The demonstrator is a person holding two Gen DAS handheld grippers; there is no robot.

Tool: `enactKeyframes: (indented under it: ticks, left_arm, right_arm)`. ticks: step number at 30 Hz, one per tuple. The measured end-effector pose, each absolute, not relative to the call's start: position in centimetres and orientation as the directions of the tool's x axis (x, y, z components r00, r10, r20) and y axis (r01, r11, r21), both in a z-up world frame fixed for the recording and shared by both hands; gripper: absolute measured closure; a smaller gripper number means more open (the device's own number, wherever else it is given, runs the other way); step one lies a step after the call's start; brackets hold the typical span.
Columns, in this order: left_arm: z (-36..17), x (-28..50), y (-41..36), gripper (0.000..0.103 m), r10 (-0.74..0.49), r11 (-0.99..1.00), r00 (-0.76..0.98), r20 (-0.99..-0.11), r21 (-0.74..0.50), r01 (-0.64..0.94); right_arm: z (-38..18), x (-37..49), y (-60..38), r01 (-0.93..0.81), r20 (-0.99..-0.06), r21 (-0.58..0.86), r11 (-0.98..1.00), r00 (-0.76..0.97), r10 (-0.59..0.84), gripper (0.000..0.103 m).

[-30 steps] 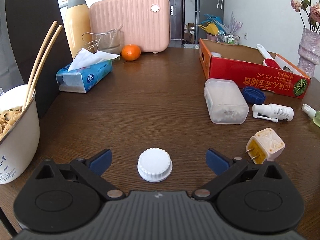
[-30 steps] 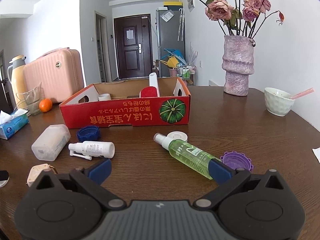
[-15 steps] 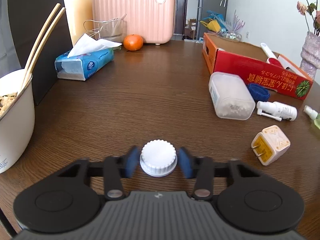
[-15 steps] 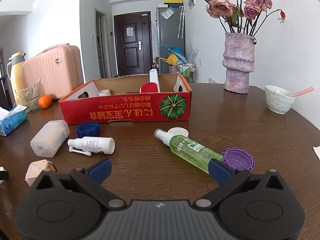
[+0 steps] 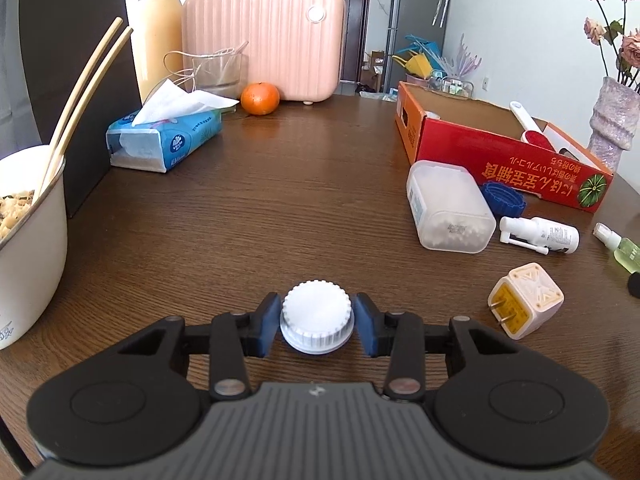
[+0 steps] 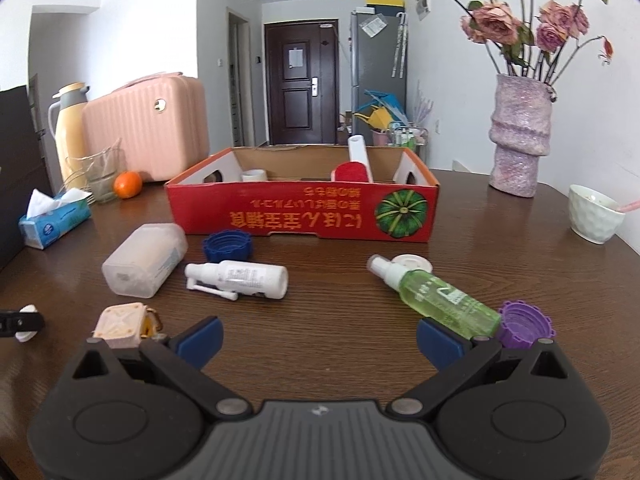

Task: Organize rigid objects
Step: 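Grasp the white spray bottle with the right tool while the left tool holds the cap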

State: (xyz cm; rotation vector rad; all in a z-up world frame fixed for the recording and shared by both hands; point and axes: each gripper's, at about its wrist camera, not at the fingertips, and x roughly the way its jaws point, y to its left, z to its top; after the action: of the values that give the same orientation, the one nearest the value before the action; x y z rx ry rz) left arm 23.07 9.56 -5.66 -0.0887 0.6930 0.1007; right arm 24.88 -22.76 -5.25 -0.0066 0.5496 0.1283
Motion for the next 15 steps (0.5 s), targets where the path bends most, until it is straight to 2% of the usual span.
enactKeyframes:
  ticks: [15]
  left_arm:
    - [-4.4, 22.8, 9.5, 0.062, 0.054, 0.993, 0.792, -0.609, -0.052, -0.107]
  right_arm:
    - [-4.0, 26.0, -18.9, -0.184, -0.526, 0.027, 0.983, 0.833, 0.171, 0.000]
